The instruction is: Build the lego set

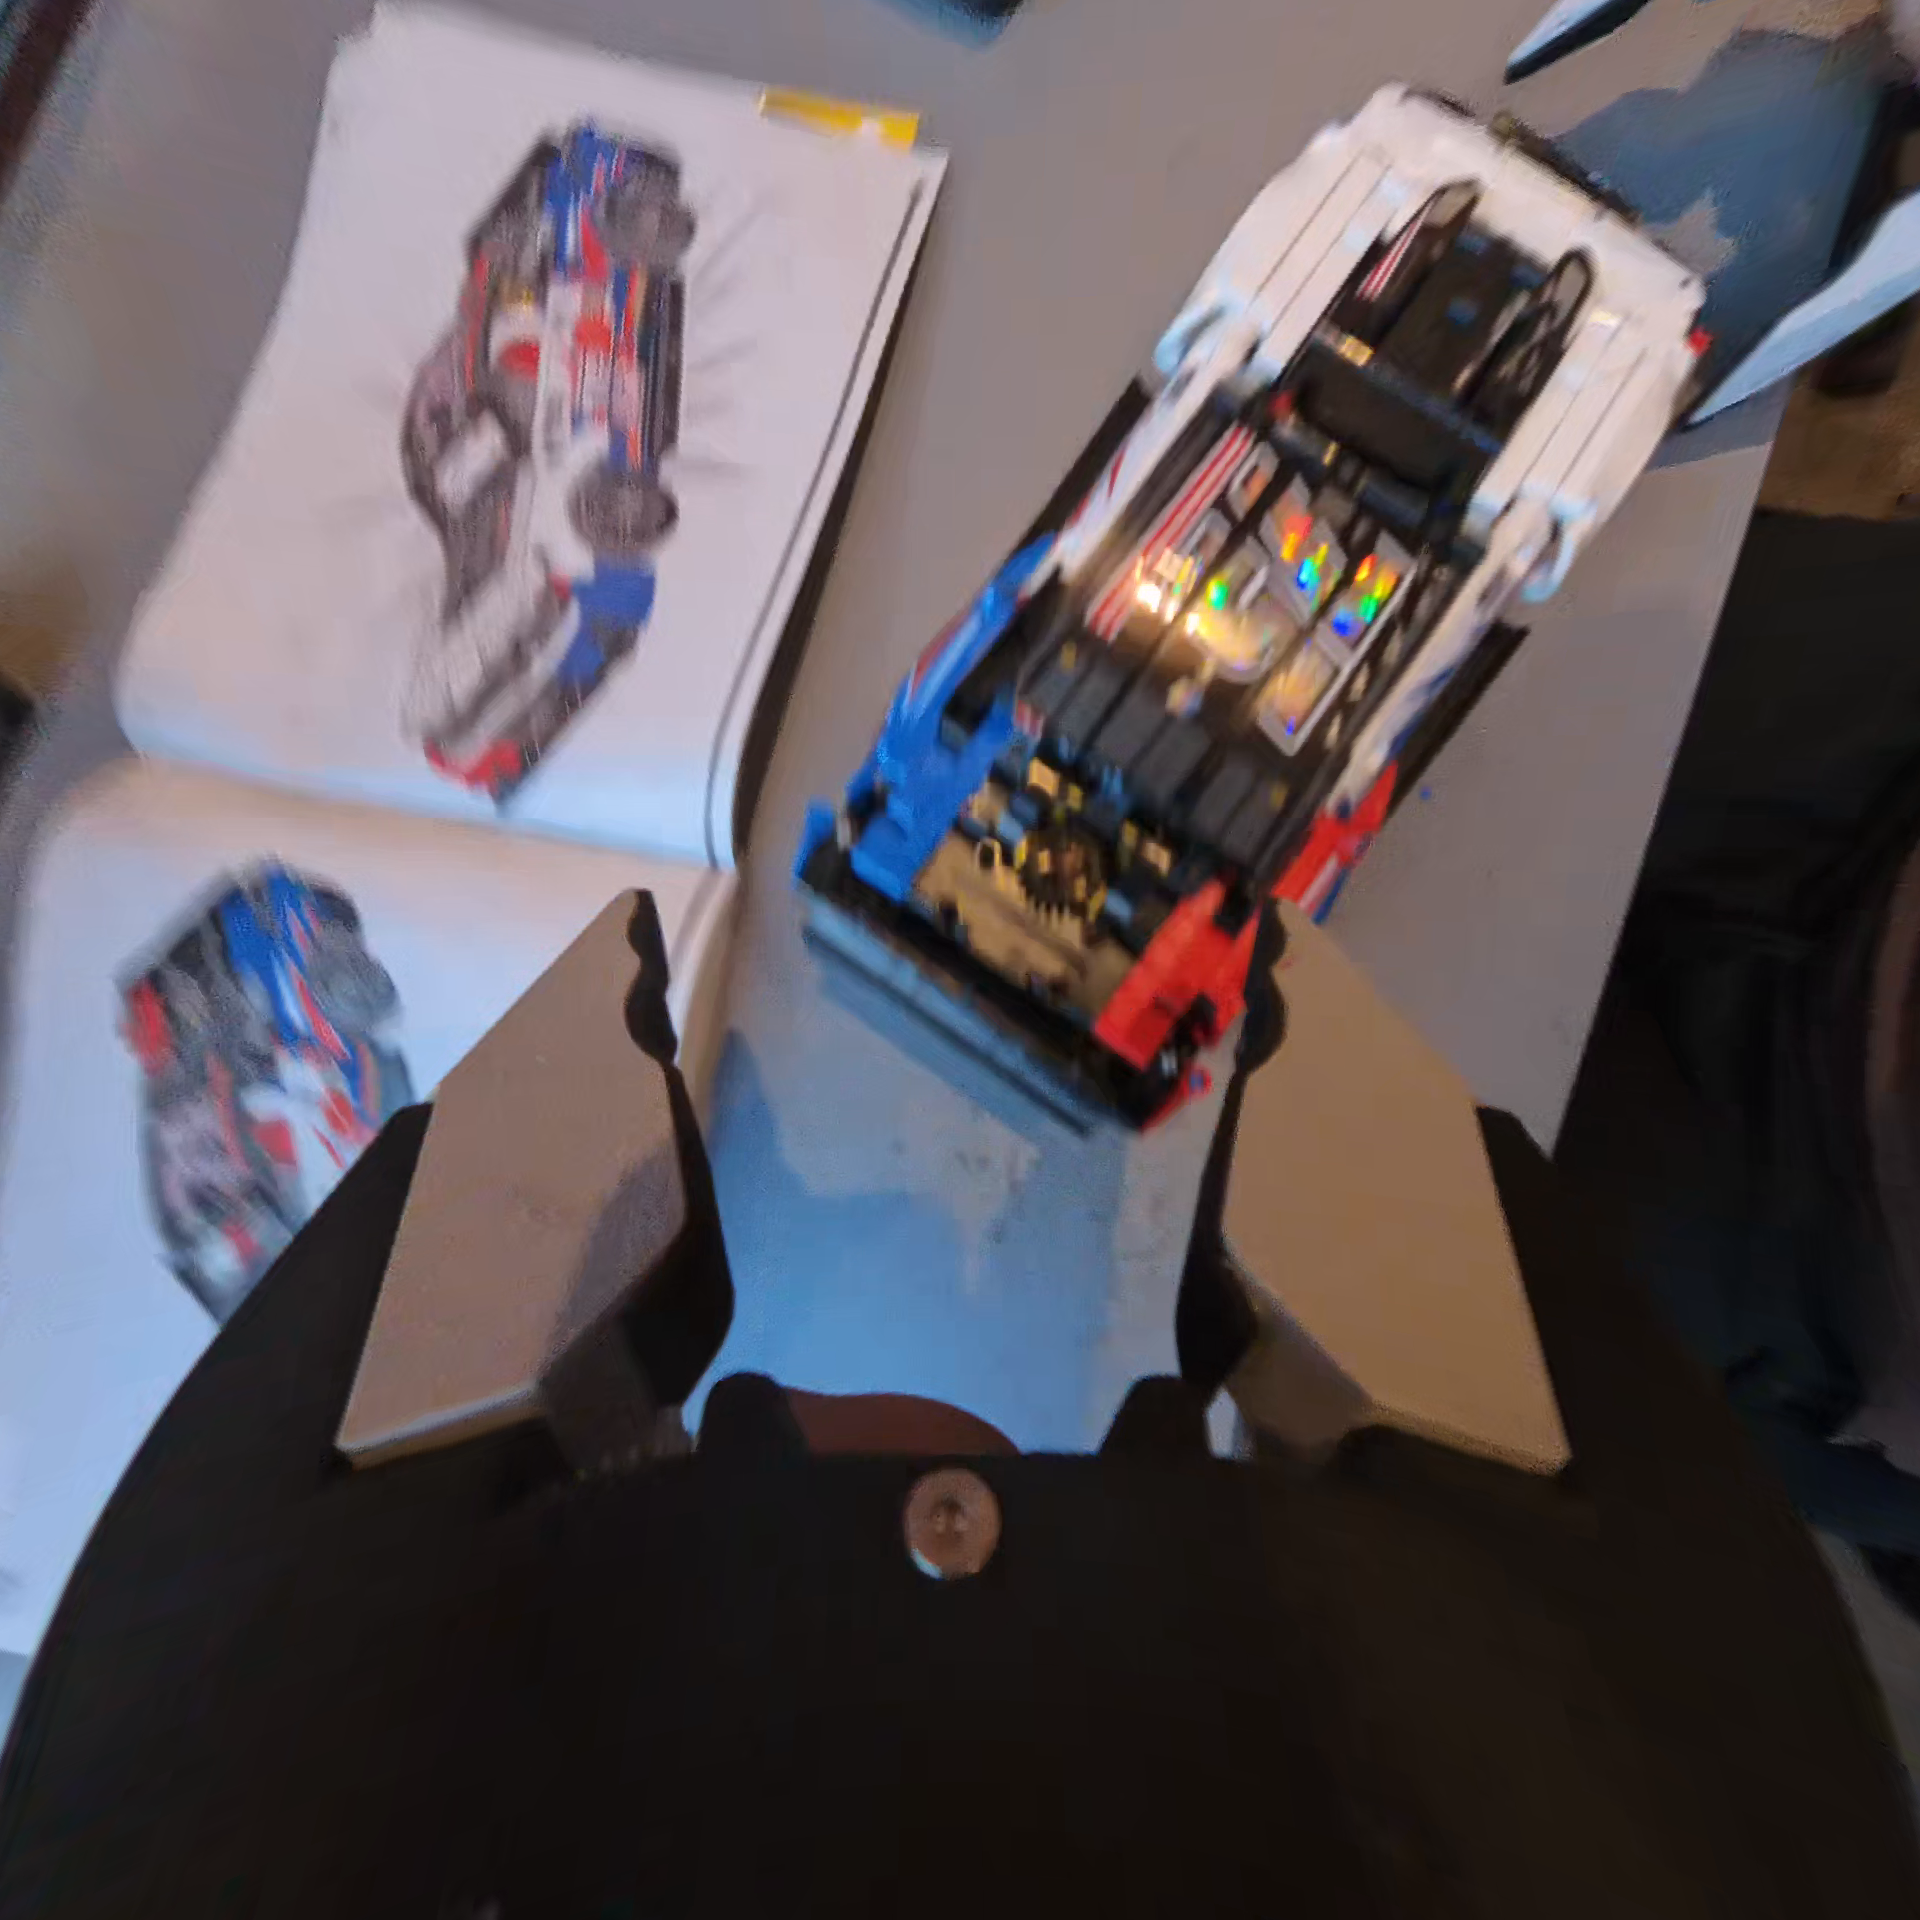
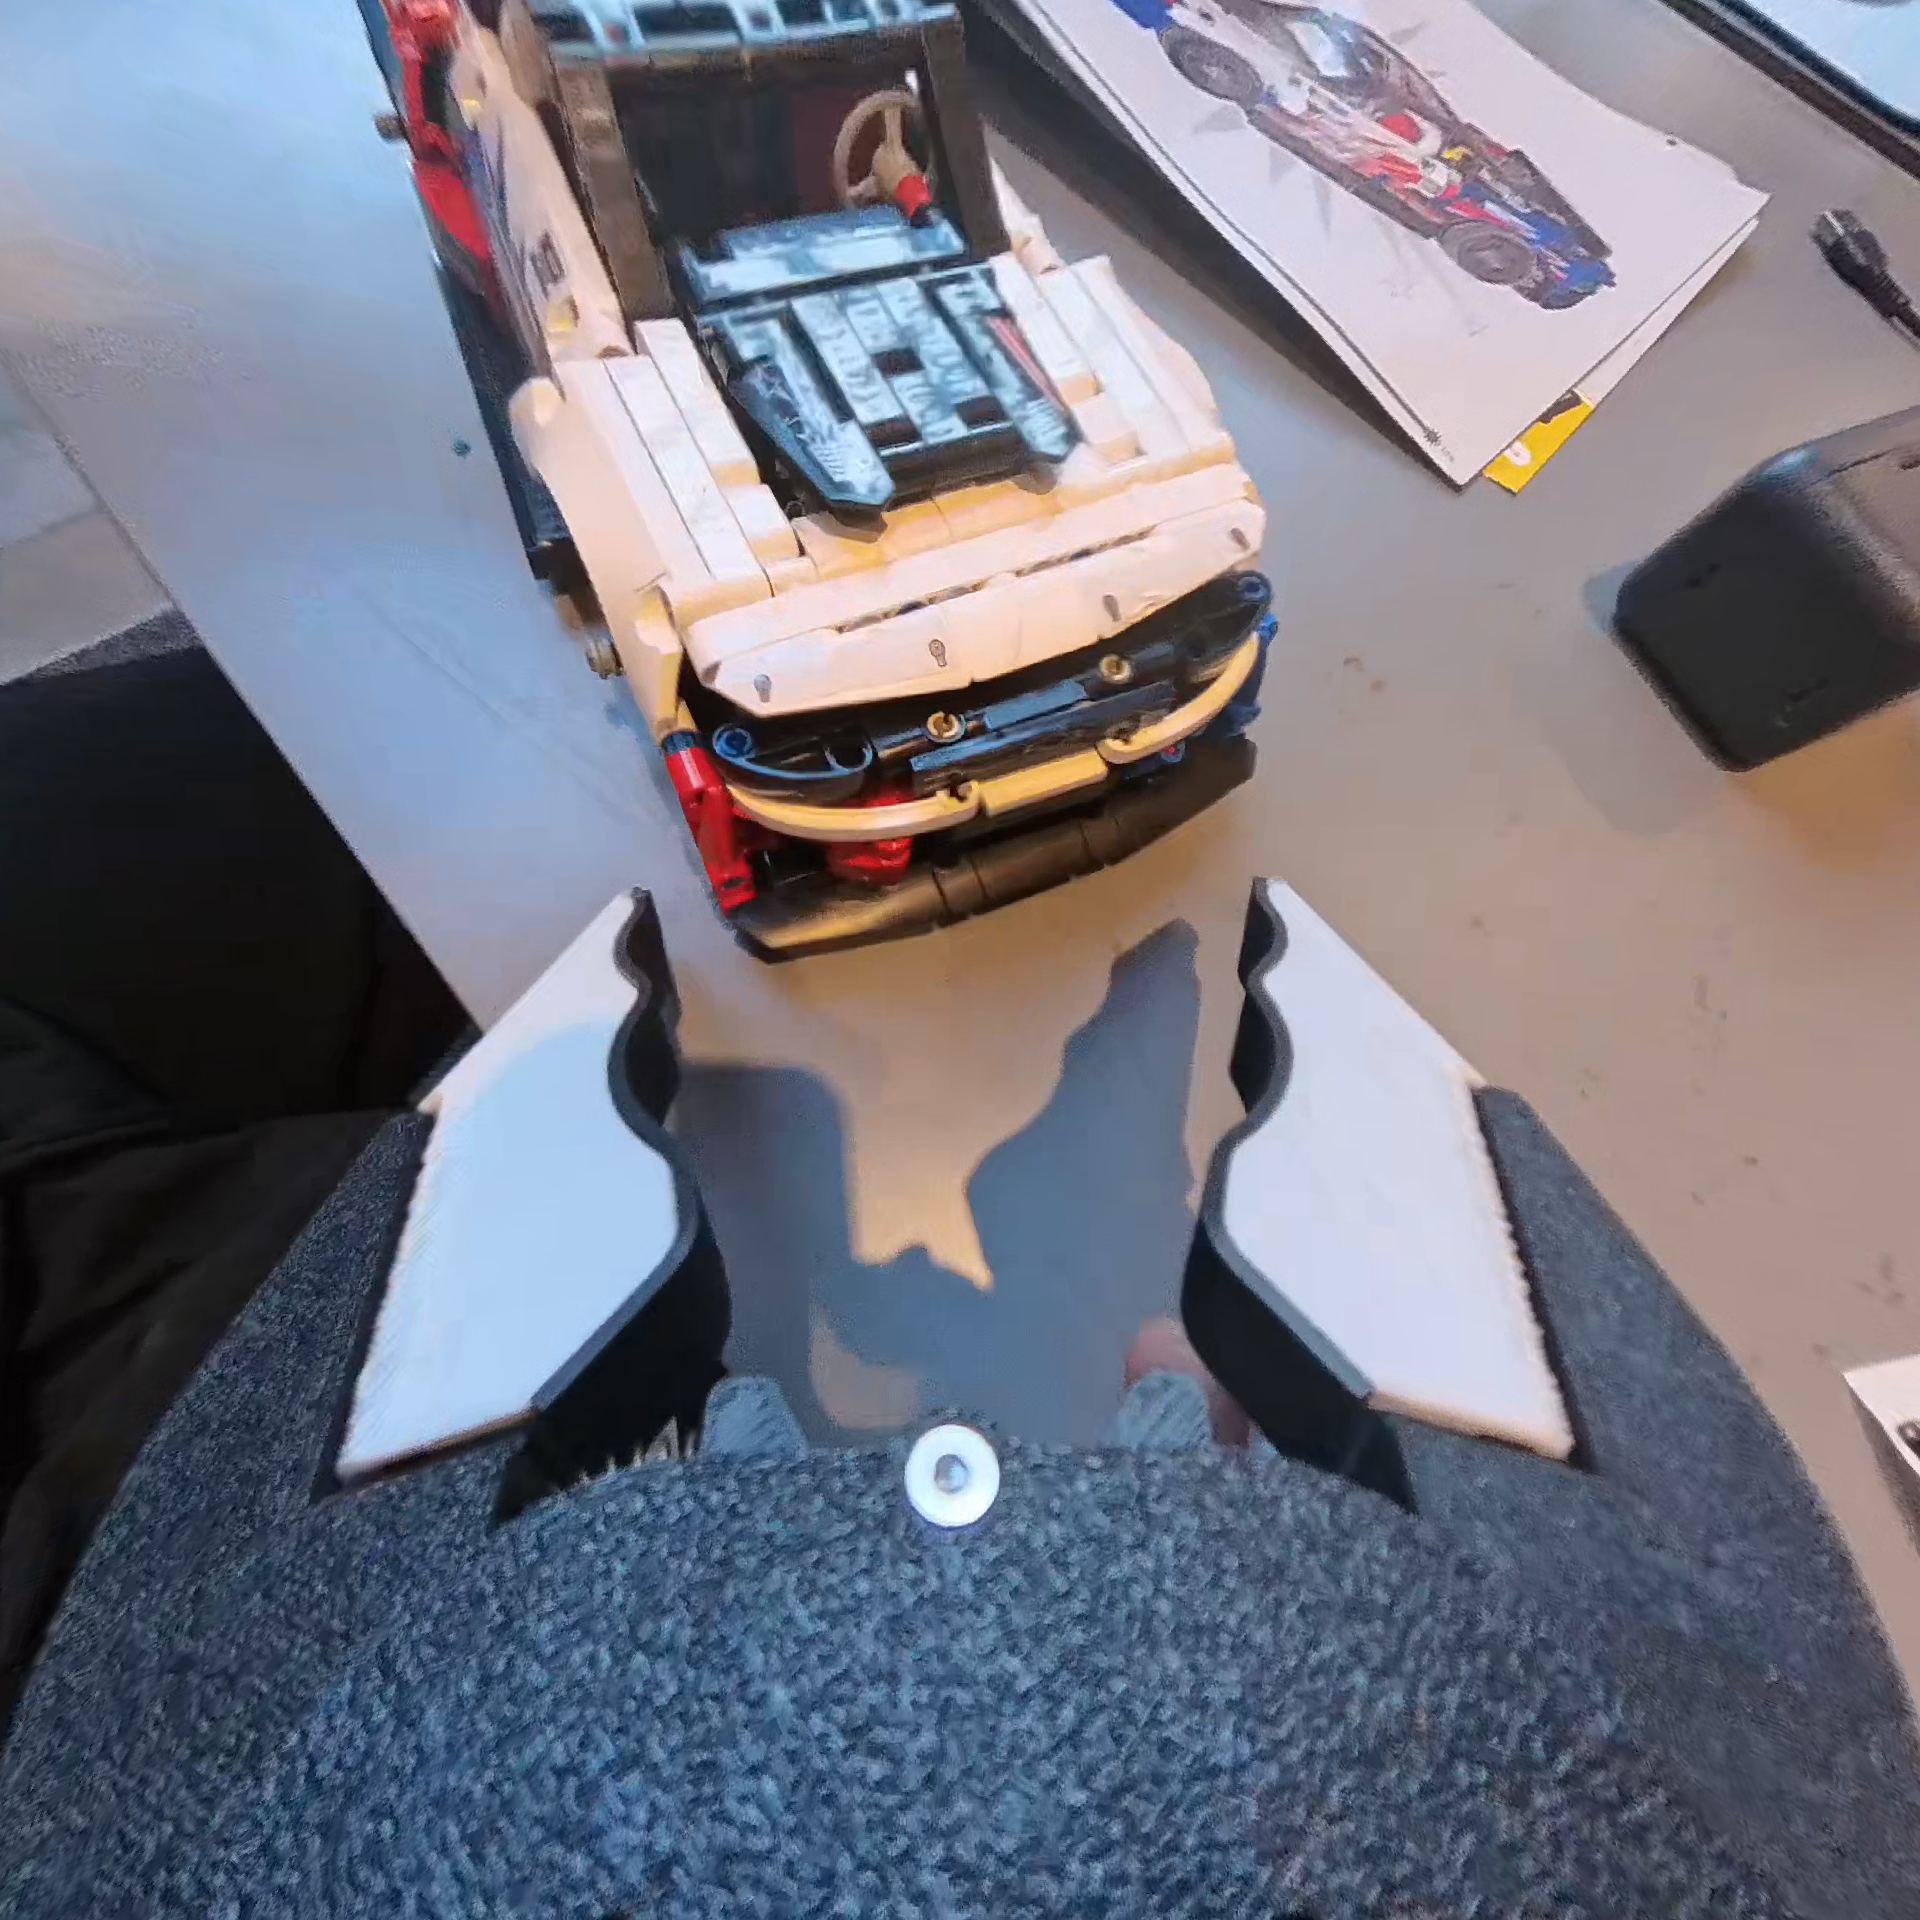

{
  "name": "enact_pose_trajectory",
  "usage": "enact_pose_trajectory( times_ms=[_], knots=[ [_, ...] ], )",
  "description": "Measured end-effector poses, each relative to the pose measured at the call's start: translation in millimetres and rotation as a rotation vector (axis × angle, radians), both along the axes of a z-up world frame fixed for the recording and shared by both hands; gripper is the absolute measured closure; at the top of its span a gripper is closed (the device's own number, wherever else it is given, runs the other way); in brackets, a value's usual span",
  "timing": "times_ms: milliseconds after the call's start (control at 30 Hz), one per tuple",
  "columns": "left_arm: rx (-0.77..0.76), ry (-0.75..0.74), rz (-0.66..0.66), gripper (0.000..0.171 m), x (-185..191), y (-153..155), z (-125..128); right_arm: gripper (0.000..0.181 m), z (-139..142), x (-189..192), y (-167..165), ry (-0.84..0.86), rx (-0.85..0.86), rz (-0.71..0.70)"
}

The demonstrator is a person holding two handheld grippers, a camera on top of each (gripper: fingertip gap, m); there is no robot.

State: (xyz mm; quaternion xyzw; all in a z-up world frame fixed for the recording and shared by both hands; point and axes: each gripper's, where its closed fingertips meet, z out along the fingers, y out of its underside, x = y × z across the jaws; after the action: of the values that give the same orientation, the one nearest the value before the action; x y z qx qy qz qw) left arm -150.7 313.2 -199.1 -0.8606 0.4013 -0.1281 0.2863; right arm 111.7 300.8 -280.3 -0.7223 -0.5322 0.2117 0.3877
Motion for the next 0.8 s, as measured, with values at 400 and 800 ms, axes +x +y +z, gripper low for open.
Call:
enact_pose_trajectory(
  times_ms=[400,800],
  knots=[
    [-0.185,-0.484,-0.031,0.061,38,-74,-53,0.09,-4,10,12,-0.132,0.067,-0.045],
    [-0.209,-0.533,-0.133,0.059,92,-100,-44,0.094,-5,35,29,-0.086,0.066,-0.021]
  ],
)
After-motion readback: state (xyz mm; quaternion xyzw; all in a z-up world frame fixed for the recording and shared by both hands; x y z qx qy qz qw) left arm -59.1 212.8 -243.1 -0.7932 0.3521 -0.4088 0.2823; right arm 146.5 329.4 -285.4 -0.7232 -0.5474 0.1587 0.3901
